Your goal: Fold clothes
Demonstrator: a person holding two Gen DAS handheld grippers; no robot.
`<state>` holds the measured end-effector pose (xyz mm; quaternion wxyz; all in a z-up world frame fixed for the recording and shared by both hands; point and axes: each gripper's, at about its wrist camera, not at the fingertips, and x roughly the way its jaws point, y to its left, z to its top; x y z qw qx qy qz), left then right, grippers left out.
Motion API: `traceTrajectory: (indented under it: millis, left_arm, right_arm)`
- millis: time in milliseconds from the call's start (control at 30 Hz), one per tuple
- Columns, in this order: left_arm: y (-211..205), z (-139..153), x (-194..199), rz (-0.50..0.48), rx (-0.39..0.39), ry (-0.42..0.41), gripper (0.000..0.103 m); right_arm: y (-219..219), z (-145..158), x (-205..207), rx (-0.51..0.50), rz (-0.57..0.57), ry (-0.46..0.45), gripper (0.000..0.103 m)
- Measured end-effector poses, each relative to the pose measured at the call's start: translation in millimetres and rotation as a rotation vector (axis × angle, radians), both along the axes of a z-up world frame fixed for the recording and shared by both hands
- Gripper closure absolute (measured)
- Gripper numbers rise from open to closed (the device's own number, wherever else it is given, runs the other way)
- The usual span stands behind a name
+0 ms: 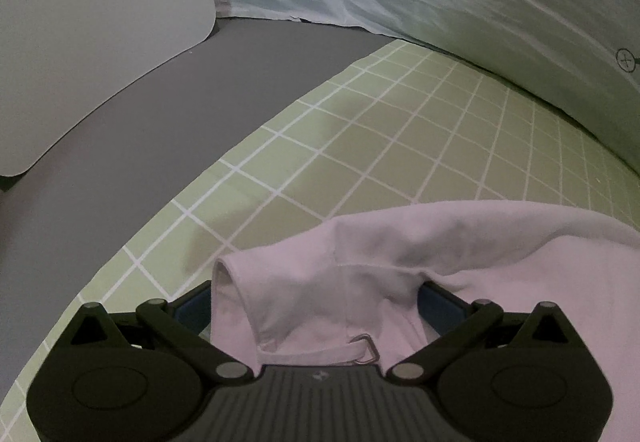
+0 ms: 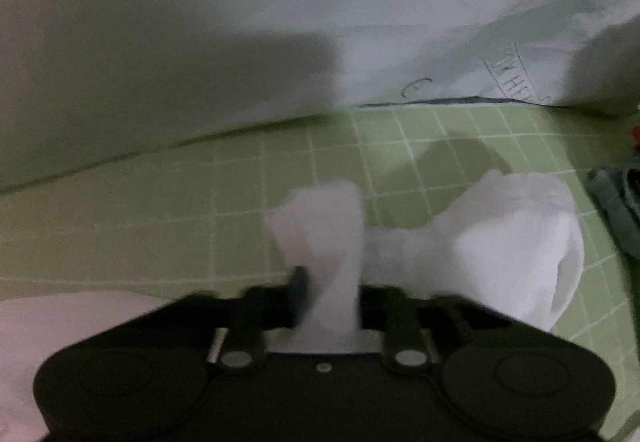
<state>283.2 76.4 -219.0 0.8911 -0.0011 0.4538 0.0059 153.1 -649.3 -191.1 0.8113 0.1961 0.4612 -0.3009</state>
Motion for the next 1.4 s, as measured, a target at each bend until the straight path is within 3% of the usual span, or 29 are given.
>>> traceTrajectory:
  millis: [233,400,500,667,867,1000,1067,1100,1200,1300,1400]
  left_arm:
    - [-6,5,5,0.033,0.06,-0.006,0.0]
    - [-10,6,12,0.036,0.152,-0.038,0.0]
    - [-5,6,18,0.042,0.16,-0.044,0.0]
    - [4,6,23,0.067,0.147,-0.042,0.0]
    - [10,7,25,0.08,0.13,-0.02,0.0]
    - [13,8,26,0.062,0.13,0.0,0.0]
    - [14,9,28,0.048,0.135,0.011,0.0]
    - [14,10,28,0.04,0.137,0.014,0.0]
    - [15,10,29,0.027,0.137,0.021,0.0]
    - [18,10,31,0.032,0.112,0.031,0.0]
    - [24,8,31,0.046,0.068,0.041,0.0]
  right_arm:
    - [21,58,8,-0.153,0.046,-0.158,0.099]
    - [18,136,2,-0.275,-0.017,-0.375,0.099]
    - [8,187,-21,-0.326,-0.095,-0.519,0.099]
    - [2,232,-78,-0.393,-0.194,-0.668,0.1]
    - [-13,159,-125,-0.346,-0.325,-0.365,0.099]
    - [-21,66,-147,-0.214,-0.38,-0.042,0.094]
    - [-13,45,-149,-0.222,-0.369,0.024,0.086]
    - [-9,35,-149,-0.227,-0.363,0.057,0.077]
    - [-6,33,-142,-0.306,-0.31,0.061,0.055]
    - [-4,35,-116,-0.355,-0.242,0.043,0.047]
    - [-14,31,-91,-0.312,-0.19,-0.022,0.04]
